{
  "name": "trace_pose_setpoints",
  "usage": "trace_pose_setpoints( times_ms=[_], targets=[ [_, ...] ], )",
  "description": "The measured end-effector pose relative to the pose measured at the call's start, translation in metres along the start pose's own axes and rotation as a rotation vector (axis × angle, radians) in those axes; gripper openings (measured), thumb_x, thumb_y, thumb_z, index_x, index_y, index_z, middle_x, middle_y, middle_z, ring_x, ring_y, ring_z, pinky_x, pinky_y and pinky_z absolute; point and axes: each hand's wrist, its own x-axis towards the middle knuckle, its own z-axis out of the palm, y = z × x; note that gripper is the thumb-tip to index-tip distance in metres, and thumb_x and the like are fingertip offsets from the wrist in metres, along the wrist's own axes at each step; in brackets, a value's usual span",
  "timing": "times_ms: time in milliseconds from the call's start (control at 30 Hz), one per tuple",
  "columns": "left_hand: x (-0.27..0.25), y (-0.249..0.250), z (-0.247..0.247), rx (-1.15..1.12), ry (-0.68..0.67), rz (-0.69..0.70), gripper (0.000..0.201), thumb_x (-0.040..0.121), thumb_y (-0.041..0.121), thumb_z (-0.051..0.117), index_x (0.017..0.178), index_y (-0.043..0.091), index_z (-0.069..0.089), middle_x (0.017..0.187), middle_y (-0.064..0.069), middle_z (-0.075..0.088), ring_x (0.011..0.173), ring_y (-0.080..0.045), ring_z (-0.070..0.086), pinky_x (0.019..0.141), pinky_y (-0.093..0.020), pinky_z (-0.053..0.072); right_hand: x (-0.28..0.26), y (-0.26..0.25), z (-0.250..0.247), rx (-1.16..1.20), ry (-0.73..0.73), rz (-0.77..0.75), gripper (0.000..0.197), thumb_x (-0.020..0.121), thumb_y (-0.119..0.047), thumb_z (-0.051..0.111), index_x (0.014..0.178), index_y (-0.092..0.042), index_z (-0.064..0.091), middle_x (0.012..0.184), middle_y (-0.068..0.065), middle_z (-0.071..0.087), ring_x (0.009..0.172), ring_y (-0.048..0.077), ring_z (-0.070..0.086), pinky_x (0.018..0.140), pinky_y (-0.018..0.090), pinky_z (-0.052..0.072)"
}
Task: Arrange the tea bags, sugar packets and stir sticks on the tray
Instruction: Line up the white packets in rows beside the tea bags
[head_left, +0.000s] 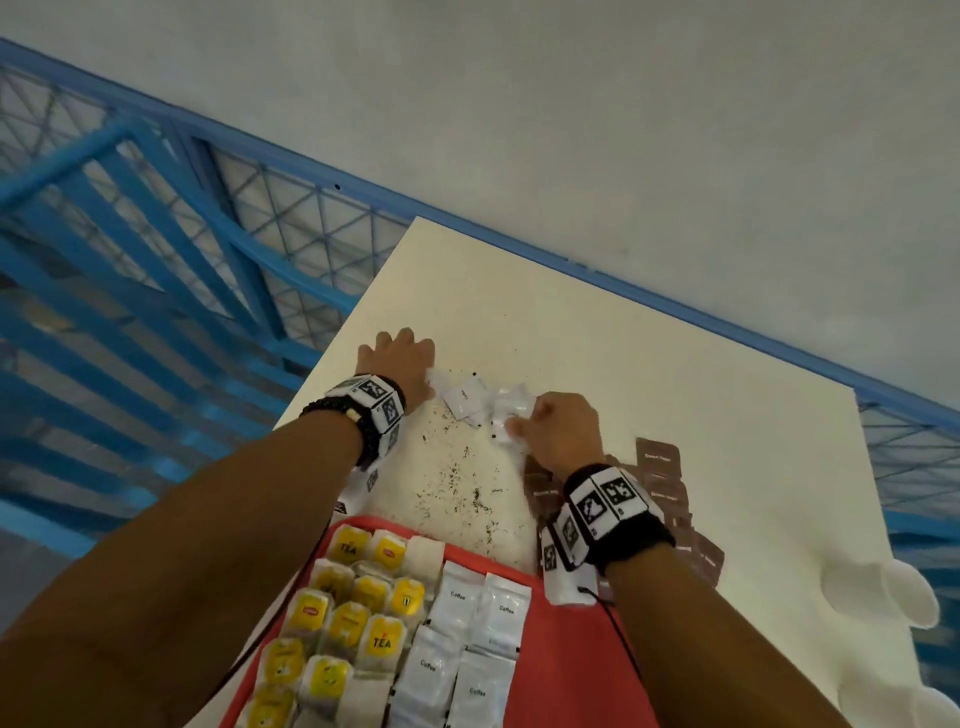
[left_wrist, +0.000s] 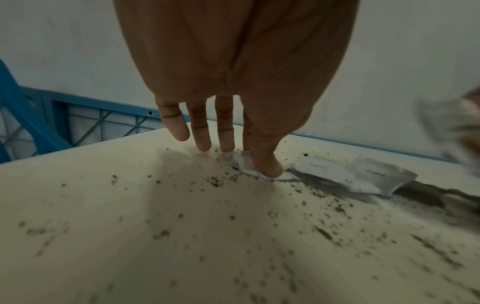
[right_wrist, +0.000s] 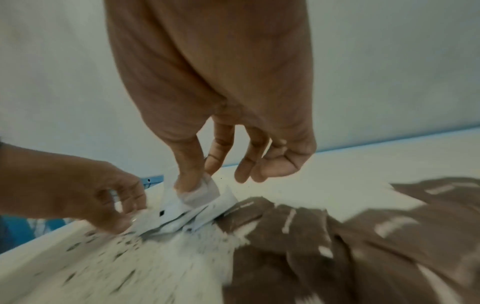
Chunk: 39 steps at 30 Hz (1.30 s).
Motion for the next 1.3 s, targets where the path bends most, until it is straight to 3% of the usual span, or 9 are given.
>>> trace_pose_setpoints(
  times_ms=[133,300,467,633,767,867,1000,1200,1300],
  targets=[
    [-0.013,-0.004,0.007,-0.085,-0.079,-0.045,0.037,0.088,0.037,0.07,0.116,0.016,0.057,0.122,-0.005,0.051,0.12,-0.031,0.047,0.1,-0.046,0.041,0.041,-0.012,0.008,-0.152,0.002,0.033,0.029,0.08,-0.036,0.072,0.074,-0.02,0.048,0.109,0.015,0.065,0.108,0.035,0.059,0.09,0.045,0.054],
    [-0.029,-0.018,0.008,-0.335,-0.141,-0.061,0.027,0.084,0.032,0.077,0.08,0.016,0.056,0.1,-0.005,0.067,0.098,-0.026,0.062,0.08,-0.033,0.048,0.045,-0.003,0.021,-0.177,-0.002,0.026,0.026,0.085,-0.023,0.066,0.071,-0.013,0.046,0.084,0.009,0.056,0.08,0.028,0.054,0.068,0.029,0.042],
    [-0.041,-0.035,-0.001,-0.865,-0.101,-0.193,0.026,0.078,0.027,0.084,0.088,0.015,0.064,0.099,-0.004,0.062,0.087,-0.021,0.06,0.081,-0.034,0.051,0.016,0.005,-0.019,0.046,0.201,-0.004,0.016,0.084,-0.015,0.064,0.078,-0.013,0.049,0.084,0.003,0.06,0.077,0.023,0.055,0.059,0.028,0.036],
    [-0.066,-0.012,-0.011,-1.438,-0.286,-0.311,0.011,0.094,0.005,0.06,0.103,-0.003,0.06,0.109,-0.023,0.066,0.089,-0.033,0.068,0.079,-0.044,0.062,-0.036,-0.03,-0.026,0.606,-0.257,0.077,0.033,0.08,-0.012,0.079,0.106,-0.016,0.06,0.103,0.006,0.072,0.081,0.022,0.069,0.067,0.031,0.052],
    [-0.079,-0.008,-0.008,-1.849,-0.658,-0.299,0.034,0.096,0.023,0.048,0.117,0.002,0.064,0.117,-0.024,0.064,0.1,-0.037,0.064,0.083,-0.052,0.056,-0.047,-0.054,0.001,0.493,-0.357,0.005,0.043,0.072,-0.015,0.087,0.105,-0.014,0.06,0.079,0.001,0.073,0.066,0.012,0.063,0.062,0.026,0.047],
    [-0.088,-0.01,-0.002,-1.746,-0.725,-0.197,0.041,0.095,0.042,0.06,0.118,0.008,0.066,0.114,-0.021,0.065,0.101,-0.031,0.068,0.075,-0.045,0.062,-0.047,-0.061,0.019,0.373,-0.347,-0.027,0.051,0.067,-0.014,0.09,0.104,-0.008,0.055,0.076,0.008,0.07,0.056,0.014,0.061,0.053,0.022,0.048],
    [-0.101,-0.021,-0.001,-1.617,-0.441,-0.272,0.02,0.099,0.017,0.058,0.115,0.005,0.054,0.092,-0.016,0.069,0.073,-0.025,0.073,0.057,-0.033,0.06,-0.032,-0.07,0.019,0.118,-0.338,-0.062,0.045,0.067,-0.024,0.091,0.091,-0.014,0.055,0.08,0.001,0.065,0.055,0.008,0.056,0.048,0.013,0.041],
    [-0.136,-0.061,-0.008,-1.685,-0.412,-0.262,0.017,0.102,0.001,0.046,0.114,0.012,0.052,0.085,-0.019,0.062,0.072,-0.031,0.062,0.058,-0.036,0.054,0.018,-0.07,0.036,-0.252,-0.149,-0.01,0.053,0.084,-0.045,0.068,0.12,-0.01,0.052,0.125,0.012,0.053,0.109,0.028,0.056,0.088,0.037,0.049],
    [-0.156,-0.074,-0.007,-1.716,-0.471,-0.233,0.027,0.1,-0.001,0.044,0.111,0.014,0.064,0.077,-0.014,0.057,0.077,-0.03,0.059,0.06,-0.038,0.055,0.035,-0.063,0.059,-0.334,-0.172,-0.068,0.057,0.081,-0.045,0.067,0.125,-0.013,0.047,0.13,0.009,0.047,0.117,0.031,0.048,0.089,0.035,0.043]
  ],
)
